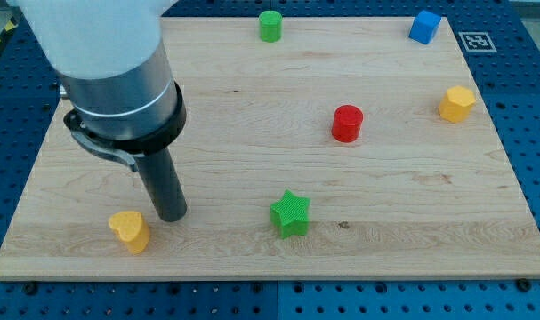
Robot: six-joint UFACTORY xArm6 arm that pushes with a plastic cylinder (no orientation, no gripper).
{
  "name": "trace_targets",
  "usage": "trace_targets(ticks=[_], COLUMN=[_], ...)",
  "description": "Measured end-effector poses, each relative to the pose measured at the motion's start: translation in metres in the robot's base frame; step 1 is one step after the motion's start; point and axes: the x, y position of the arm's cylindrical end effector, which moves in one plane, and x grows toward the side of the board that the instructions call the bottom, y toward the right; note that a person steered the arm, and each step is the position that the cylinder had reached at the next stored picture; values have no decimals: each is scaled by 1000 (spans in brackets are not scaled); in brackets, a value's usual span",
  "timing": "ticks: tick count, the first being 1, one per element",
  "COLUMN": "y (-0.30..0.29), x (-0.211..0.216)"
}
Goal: Move yellow heart at bottom left corner
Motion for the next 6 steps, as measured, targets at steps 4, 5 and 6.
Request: trace_targets(ticks=[4,5,6], y=[-47,-59,-75], x=[23,23,24])
